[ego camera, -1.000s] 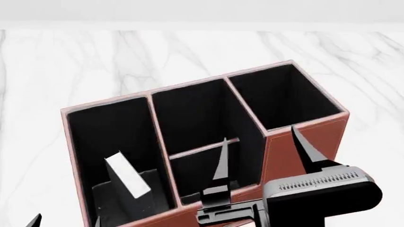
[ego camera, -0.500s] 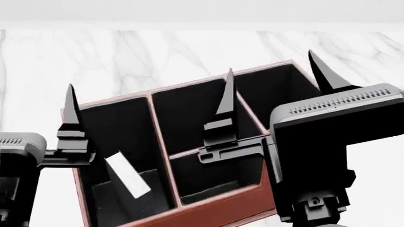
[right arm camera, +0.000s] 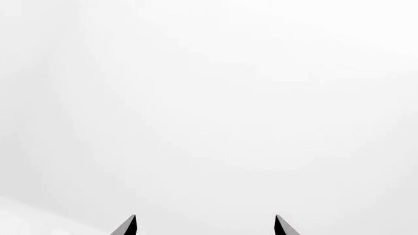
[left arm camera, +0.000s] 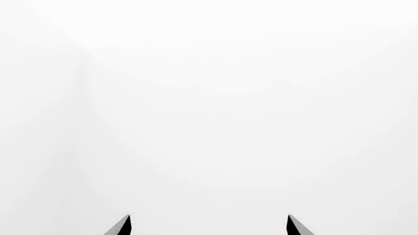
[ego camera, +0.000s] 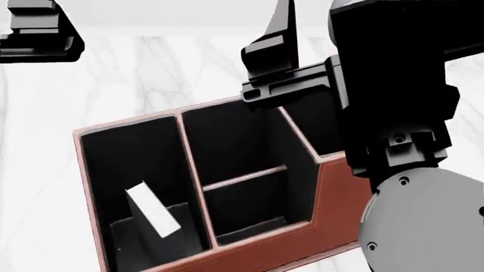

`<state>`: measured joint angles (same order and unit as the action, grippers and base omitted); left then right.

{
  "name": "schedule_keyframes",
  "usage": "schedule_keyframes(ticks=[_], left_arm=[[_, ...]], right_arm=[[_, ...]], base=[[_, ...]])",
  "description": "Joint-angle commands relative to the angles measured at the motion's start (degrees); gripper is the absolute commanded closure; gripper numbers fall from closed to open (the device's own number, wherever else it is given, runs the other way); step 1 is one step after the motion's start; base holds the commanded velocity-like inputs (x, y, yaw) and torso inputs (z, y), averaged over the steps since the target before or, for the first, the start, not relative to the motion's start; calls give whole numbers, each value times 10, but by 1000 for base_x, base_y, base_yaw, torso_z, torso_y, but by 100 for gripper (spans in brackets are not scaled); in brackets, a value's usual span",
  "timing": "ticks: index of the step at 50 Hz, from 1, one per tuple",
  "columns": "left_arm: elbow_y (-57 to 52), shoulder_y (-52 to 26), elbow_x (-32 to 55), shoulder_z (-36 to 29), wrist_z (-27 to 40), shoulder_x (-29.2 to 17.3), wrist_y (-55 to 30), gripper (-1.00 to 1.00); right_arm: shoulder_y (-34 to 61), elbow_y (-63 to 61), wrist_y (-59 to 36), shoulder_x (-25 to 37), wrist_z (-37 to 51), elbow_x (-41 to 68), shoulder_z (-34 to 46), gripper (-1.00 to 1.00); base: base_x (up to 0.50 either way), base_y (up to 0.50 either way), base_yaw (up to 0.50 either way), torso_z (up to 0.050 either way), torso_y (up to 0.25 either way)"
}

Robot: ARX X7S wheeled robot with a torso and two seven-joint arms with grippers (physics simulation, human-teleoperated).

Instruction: Pick up the book and place it in the left compartment of the caddy.

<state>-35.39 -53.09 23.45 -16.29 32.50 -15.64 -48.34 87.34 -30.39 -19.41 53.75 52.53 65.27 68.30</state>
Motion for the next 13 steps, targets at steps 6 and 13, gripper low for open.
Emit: schedule_keyframes(ticks=[6, 13], left_arm=[[-5, -108, 11, 4, 13, 10, -61, -100], [-4, -119, 10, 1, 16, 12, -64, -100]], right_arm=[[58, 23, -49, -21, -11, 30, -14, -100], [65, 23, -58, -27, -12, 33, -14, -100]], base=[[0, 0, 0, 0, 0], [0, 0, 0, 0, 0]])
